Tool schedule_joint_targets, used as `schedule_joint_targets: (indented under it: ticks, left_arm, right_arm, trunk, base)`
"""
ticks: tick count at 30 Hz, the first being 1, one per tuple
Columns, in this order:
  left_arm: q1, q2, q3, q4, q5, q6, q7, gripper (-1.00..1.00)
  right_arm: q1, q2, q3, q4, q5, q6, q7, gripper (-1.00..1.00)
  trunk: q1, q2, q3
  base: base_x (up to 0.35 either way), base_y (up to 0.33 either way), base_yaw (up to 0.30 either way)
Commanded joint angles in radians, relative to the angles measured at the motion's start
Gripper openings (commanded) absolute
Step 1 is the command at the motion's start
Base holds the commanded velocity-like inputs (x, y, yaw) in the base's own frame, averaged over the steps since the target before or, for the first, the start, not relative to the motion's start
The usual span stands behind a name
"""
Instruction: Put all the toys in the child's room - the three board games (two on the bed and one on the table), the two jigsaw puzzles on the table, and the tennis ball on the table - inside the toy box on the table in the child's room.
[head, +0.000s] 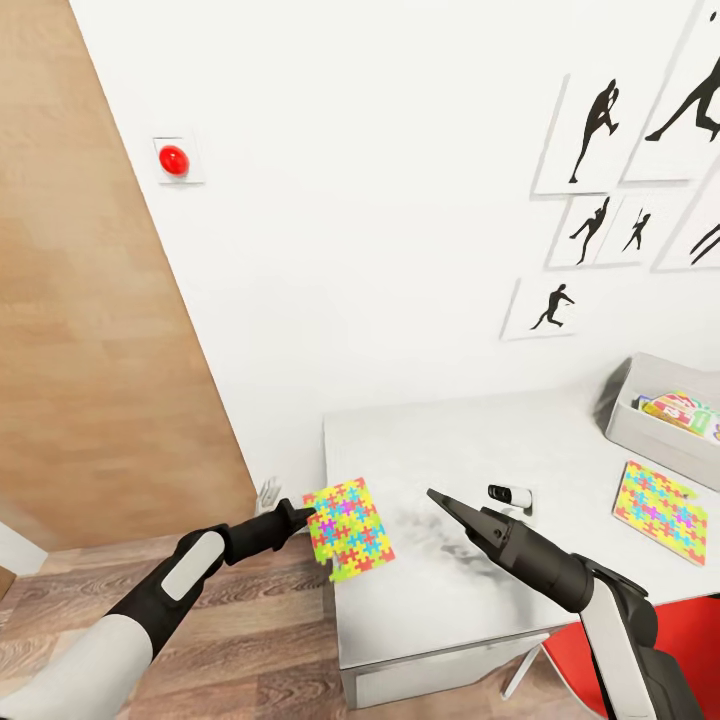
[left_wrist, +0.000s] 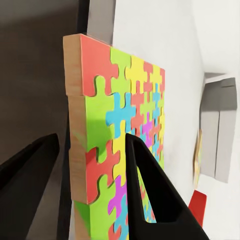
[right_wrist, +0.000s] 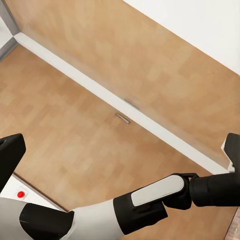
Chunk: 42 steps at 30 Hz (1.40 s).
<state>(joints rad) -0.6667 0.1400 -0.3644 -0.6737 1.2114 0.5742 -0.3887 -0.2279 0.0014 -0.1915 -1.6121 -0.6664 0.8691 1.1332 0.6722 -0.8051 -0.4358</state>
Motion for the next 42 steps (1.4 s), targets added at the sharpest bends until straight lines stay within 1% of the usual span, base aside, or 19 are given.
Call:
schedule_joint_targets:
  ticks: [1,10,25,30,33,35,38,42]
  left_arm:
    - [-0.001,0.001,-0.004,0.000,0.003,0.001,-0.001,-1.00]
    - [-0.001,0.001,-0.004,0.000,0.003,0.001,-0.002,-1.00]
    - [-0.001,0.003,-0.006,-0.030,0.004,0.011,-0.001,-1.00]
    - [-0.001,0.007,-0.002,-0.037,0.003,0.044,-0.001,-1.00]
    - [-0.001,0.011,-0.002,-0.072,0.002,0.075,-0.001,-1.00]
    - [-0.001,0.014,0.000,-0.107,0.002,0.118,-0.001,-1.00]
    - [-0.001,0.017,0.002,-0.134,0.001,0.160,-0.001,-1.00]
    - [-0.001,0.021,0.004,-0.150,0.001,0.191,-0.001,-1.00]
  right_arm:
    - [-0.001,0.000,0.000,0.000,-0.002,0.005,0.001,1.00]
    - [-0.001,0.000,-0.001,0.000,-0.002,0.005,0.002,1.00]
    - [-0.001,0.000,-0.002,0.000,-0.002,0.004,0.001,1.00]
    - [-0.001,0.000,-0.002,0.000,-0.002,0.004,0.002,1.00]
    - [-0.001,0.000,-0.003,0.000,-0.001,0.003,0.001,1.00]
    - [-0.001,0.000,-0.005,0.000,-0.001,0.003,0.001,1.00]
    - [-0.001,0.000,-0.006,0.000,-0.001,0.002,0.000,1.00]
    - [-0.001,0.000,-0.010,0.000,0.001,0.000,-0.006,1.00]
  trunk:
    - [0.000,-0.001,-0.001]
    - [0.000,-0.001,-0.001]
    - [-0.057,0.104,0.046]
    - [-0.077,0.139,0.062]
    - [-0.088,0.160,0.071]
    - [-0.096,0.174,0.077]
    - [-0.107,0.195,0.087]
    - [-0.123,0.223,0.099]
  base:
    - [0.000,0.000,0.000]
    - [0.000,0.000,0.000]
    - [0.000,0.000,0.000]
    - [0.000,0.000,0.000]
    - [0.000,0.000,0.000]
    - [0.000,0.000,0.000]
    - [0.000,0.000,0.000]
    - [0.000,0.000,0.000]
